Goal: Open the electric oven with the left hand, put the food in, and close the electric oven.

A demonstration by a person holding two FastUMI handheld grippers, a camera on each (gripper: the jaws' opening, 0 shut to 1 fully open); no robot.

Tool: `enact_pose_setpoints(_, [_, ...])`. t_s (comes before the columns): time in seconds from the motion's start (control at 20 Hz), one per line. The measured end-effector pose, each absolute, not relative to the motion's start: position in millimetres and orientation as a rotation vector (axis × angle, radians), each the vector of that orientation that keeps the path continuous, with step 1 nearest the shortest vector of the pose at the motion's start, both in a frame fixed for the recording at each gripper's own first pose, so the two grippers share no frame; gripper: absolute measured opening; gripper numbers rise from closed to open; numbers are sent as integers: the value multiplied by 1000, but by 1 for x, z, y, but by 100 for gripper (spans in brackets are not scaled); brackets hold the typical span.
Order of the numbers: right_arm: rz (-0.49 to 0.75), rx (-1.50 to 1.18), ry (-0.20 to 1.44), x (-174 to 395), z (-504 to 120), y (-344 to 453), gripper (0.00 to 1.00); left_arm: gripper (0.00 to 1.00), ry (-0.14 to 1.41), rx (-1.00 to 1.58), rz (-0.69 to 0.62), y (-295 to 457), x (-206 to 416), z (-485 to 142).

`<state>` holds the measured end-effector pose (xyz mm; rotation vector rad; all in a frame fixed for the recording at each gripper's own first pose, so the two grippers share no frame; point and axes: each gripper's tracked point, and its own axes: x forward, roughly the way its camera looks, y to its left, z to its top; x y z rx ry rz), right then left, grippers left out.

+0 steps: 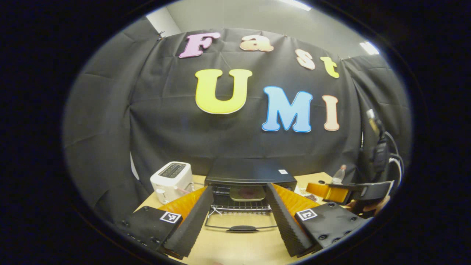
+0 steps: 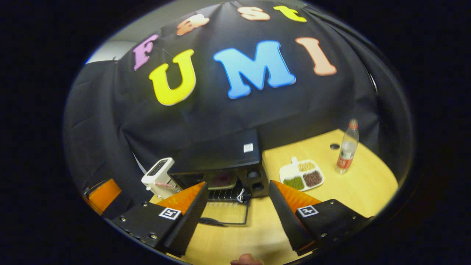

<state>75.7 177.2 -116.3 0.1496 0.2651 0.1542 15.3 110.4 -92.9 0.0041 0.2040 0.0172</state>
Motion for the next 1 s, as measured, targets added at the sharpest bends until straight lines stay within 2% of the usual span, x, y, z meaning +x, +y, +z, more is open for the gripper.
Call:
enact_pose_setpoints(0.2, [132, 105, 24, 54, -38, 142, 99, 100, 127, 16, -26, 76, 17, -60])
enact_pose_setpoints(0.3, [113, 105, -14, 37, -20, 124, 99, 100, 103, 27, -43, 64, 17, -47])
enact_pose_setpoints(0.35, [108, 107, -28, 31, -13, 117, 99, 92, 90, 30, -52, 57, 17, -41])
enact_pose_setpoints(0.55, [77, 97, -45, 27, -8, 95, 99, 100, 85, 31, -77, 41, 22, -38])
enact_pose_setpoints(0.6, [75, 96, -35, 28, -10, 93, 99, 92, 105, 26, -84, 38, 24, -45])
enact_pose_setpoints(0.7, [66, 98, -12, 32, -18, 88, 99, 100, 200, 12, -92, 35, 30, -74])
enact_pose_setpoints(0.85, [58, 105, 21, 34, -27, 79, 99, 100, 356, 25, -54, 47, 38, -123])
enact_pose_setpoints(1.0, [47, 95, 51, 37, -37, 68, 99, 98, 525, 33, -71, 49, 43, -176])
